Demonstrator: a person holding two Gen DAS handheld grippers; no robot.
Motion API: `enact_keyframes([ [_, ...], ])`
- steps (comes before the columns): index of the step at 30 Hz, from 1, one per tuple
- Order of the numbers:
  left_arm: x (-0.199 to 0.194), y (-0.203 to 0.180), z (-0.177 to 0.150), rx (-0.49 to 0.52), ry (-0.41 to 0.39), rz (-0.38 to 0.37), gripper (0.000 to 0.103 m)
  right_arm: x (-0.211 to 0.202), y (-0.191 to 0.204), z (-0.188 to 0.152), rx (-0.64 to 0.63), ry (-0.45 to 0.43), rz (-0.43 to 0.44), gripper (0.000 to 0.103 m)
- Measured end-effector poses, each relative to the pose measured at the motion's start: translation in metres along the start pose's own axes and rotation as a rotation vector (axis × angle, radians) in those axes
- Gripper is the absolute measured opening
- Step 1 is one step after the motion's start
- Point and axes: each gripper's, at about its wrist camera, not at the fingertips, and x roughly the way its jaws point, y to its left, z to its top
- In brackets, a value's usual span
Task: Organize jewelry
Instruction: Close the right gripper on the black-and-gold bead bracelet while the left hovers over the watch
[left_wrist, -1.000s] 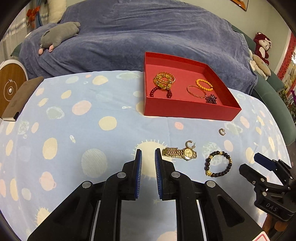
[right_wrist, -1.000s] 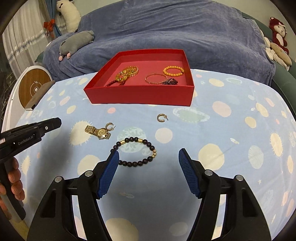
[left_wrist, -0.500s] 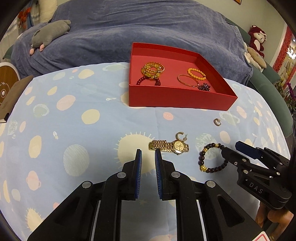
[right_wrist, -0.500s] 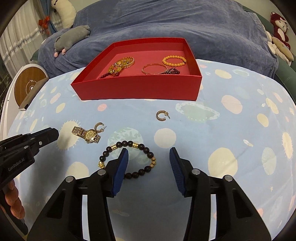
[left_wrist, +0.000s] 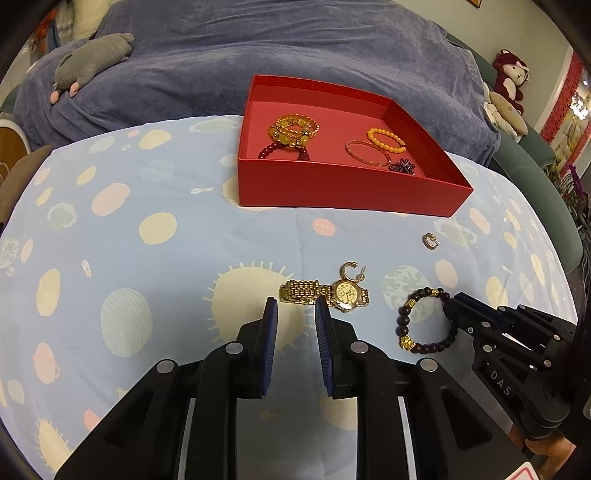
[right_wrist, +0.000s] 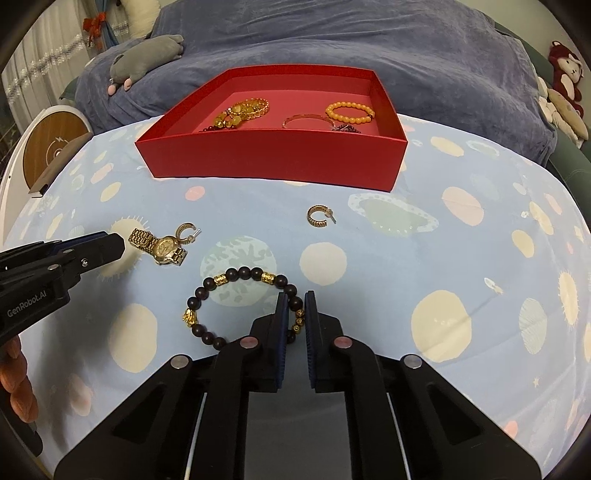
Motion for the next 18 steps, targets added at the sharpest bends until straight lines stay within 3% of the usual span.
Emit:
enact_keyframes([
  [3,0.003,-0.007,0.0,0.002,-0.004,-0.01,0.034,-0.003,-0.005,-0.003,0.004,0.004,0.001,0.008],
  [9,0.015,-0.027,0.01,0.009,-0.021,-0.02,0.041,-0.007,-0.012,-0.009,0.018,0.012,0.02,0.008],
  [11,0.02,-0.032,0.012,-0.004,-0.036,0.002,0.047,-0.008,-0.012,-0.01,0.02,0.012,0.024,0.008],
  [18,0.029,-0.046,0.005,0.077,-0.091,0.143,0.049,-0.008,-0.013,-0.01,0.027,0.015,0.034,0.008],
])
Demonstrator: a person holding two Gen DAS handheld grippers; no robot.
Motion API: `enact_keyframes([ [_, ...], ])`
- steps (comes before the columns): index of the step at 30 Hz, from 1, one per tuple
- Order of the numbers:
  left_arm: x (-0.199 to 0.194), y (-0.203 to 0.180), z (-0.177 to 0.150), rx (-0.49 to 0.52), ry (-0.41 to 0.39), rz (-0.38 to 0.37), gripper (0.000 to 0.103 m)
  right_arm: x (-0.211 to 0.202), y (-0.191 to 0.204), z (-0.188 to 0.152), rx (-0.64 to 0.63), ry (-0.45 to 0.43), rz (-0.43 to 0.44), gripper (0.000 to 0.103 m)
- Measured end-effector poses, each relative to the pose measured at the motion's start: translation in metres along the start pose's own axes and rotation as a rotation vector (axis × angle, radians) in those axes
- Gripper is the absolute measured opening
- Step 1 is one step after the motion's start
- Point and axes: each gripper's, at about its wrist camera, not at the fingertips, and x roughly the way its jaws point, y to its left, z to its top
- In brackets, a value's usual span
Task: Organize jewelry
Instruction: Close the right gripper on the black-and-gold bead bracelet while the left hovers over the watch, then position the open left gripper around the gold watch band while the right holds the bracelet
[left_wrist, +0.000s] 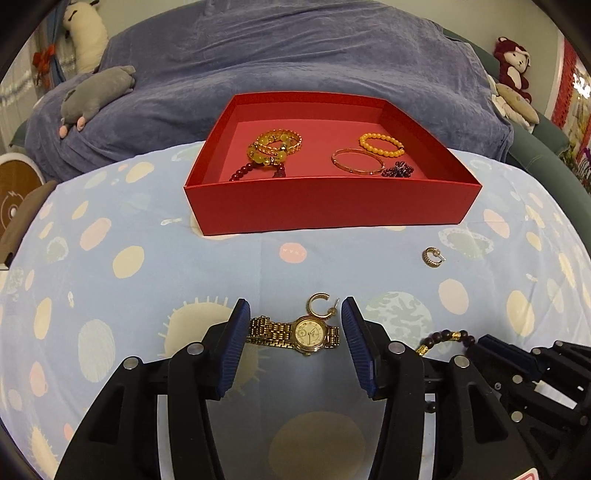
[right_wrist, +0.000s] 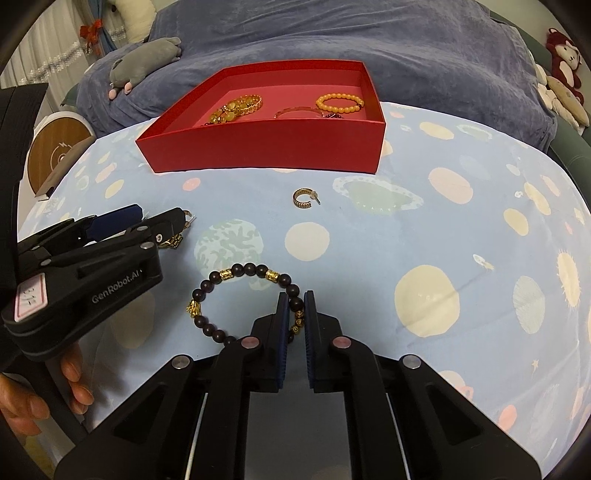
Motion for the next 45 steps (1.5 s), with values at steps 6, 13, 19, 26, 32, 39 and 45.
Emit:
enact_keyframes([
  [6,0.0,-0.002,-0.005,0.04,-0.007,0.066,0.049,0.0,0.0,0.0,0.002,0.001,0.001,0.008],
  [13,-0.003,0.001,-0.009,0.035,0.007,0.077,0.049,0.0,0.0,0.0,-0.004,0.001,0.0,0.008],
  [19,-0.007,0.006,-0.014,0.01,0.024,0.077,0.05,-0.003,-0.001,-0.004,-0.008,0.001,0.002,0.008],
  [26,-0.009,0.022,-0.025,-0.045,0.058,0.056,0.05,-0.007,0.0,-0.012,-0.014,0.004,0.0,0.008],
  [32,-0.016,0.032,-0.03,-0.088,0.065,0.019,0.05,-0.009,0.0,-0.014,-0.007,0.01,0.002,0.008],
  [39,-0.015,0.035,-0.017,-0.172,0.066,-0.056,0.05,-0.008,-0.001,-0.011,0.018,0.018,0.011,0.008],
  [45,0.002,0.026,-0.004,-0.174,0.056,-0.006,0.05,-0.006,0.0,-0.01,0.025,0.018,0.012,0.008],
])
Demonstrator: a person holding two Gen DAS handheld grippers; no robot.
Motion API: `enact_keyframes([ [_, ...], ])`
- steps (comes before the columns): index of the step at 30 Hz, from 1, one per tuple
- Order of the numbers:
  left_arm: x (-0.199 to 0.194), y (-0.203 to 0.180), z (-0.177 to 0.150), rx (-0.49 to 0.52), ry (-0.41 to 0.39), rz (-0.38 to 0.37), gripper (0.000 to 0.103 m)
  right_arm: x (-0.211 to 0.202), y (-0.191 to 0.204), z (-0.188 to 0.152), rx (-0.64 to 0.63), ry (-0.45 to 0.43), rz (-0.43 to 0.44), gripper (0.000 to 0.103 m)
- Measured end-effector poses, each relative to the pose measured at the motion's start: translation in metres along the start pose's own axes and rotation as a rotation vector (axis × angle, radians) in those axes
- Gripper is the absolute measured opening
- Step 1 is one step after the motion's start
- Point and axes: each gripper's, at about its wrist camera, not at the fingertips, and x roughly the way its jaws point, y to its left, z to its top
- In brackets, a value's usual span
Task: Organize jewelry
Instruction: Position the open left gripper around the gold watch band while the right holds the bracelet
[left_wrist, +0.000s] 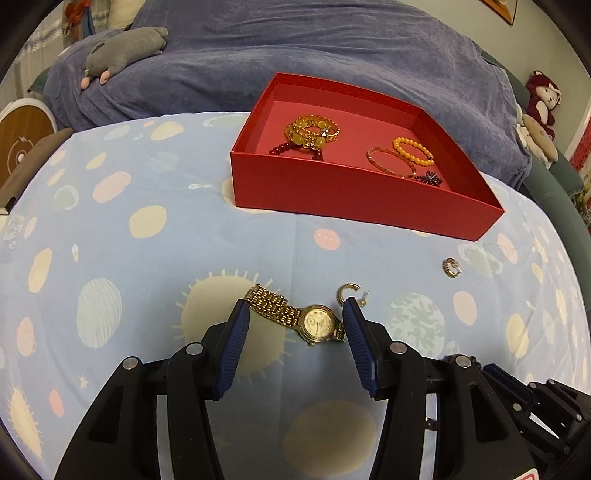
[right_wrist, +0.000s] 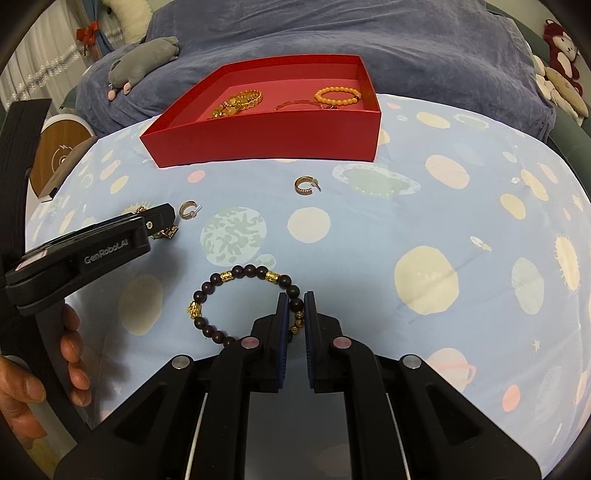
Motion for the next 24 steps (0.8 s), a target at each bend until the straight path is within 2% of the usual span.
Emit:
enact_keyframes([
  [6,0.001,-0.007,-0.011,0.12,-0.047,0.067,0.051,0.0,-0.001,0.003,0.005,0.003,0.004,0.008],
  [16,-0.012,0.017,-0.024,0.096,-0.025,0.063,0.05,-0.001,0.002,0.0,-0.016,-0.002,-0.002,0.008],
  [24,-0.021,0.031,-0.033,0.088,-0.02,0.041,0.043,-0.002,0.007,-0.004,-0.026,-0.007,-0.007,0.008],
])
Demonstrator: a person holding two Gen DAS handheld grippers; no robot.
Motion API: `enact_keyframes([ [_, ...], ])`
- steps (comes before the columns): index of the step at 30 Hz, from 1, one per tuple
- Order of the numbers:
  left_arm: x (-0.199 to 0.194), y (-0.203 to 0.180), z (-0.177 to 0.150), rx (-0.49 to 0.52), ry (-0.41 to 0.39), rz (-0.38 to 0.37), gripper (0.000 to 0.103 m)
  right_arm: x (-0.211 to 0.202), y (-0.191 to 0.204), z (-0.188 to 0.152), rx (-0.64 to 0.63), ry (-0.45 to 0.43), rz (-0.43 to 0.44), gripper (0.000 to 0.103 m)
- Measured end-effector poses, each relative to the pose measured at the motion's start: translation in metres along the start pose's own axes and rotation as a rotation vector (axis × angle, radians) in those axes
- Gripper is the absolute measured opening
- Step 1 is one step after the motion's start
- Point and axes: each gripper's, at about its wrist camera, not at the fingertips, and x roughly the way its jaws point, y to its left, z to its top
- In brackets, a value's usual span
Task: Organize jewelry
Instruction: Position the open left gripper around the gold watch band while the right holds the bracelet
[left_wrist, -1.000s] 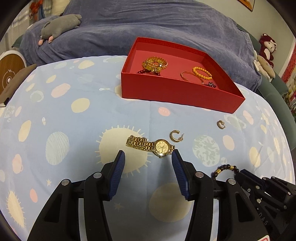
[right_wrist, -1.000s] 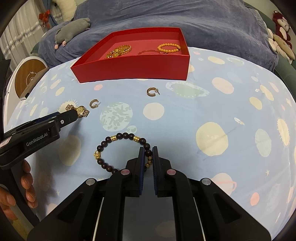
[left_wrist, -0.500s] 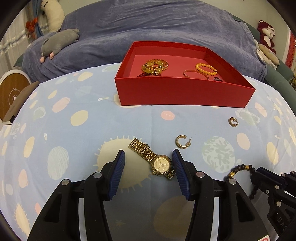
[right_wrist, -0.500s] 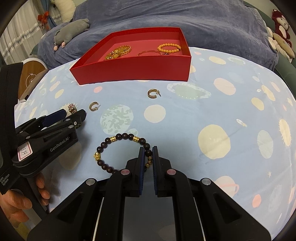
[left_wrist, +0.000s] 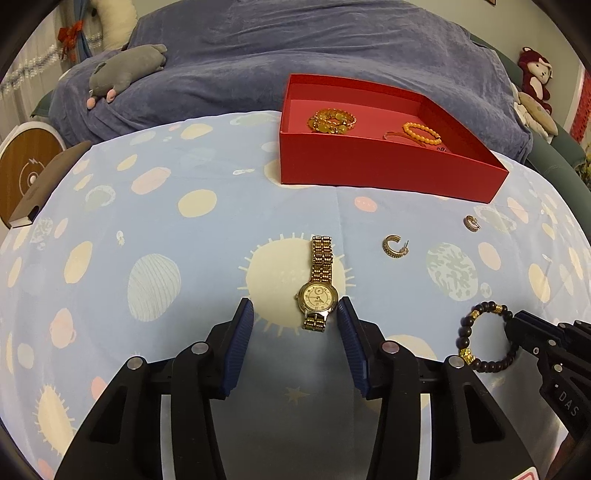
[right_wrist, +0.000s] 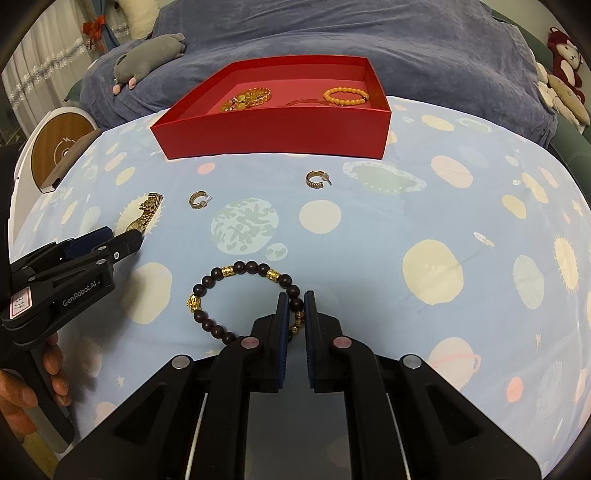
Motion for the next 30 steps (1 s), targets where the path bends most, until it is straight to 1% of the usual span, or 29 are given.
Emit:
enact_keyframes([
  [3,-0.001,0.0,-0.002,0.022,-0.011,0.0,0.042,0.0,0.002,-0.001,-0.006,-0.004,-0.007,0.009],
  [7,0.0,0.001,0.0,0.018,-0.012,-0.013,0.042,0.0,0.003,-0.001,0.005,-0.004,-0.006,0.009],
  [16,0.003,-0.005,0.004,0.024,-0.013,0.002,0.041,0.002,0.011,0.002,-0.017,-0.016,-0.021,0.009],
  [19,0.003,-0.005,0.004,0.027,-0.013,-0.003,0.034,0.003,0.011,0.002,-0.023,-0.019,-0.021,0.009],
  [21,0.002,-0.006,0.004,0.029,-0.012,-0.011,0.028,0.003,0.012,0.001,-0.034,-0.023,-0.025,0.009],
  [24,0.001,-0.007,0.003,0.035,-0.012,-0.015,0.025,0.002,0.012,0.0,-0.038,-0.023,-0.025,0.009],
  [26,0.001,-0.008,0.003,0.038,-0.012,-0.021,0.019,0.002,0.012,-0.001,-0.038,-0.022,-0.023,0.008],
  [30,-0.001,-0.008,0.001,0.043,-0.008,-0.038,0.019,0.0,0.01,-0.002,-0.039,-0.02,-0.017,0.008],
])
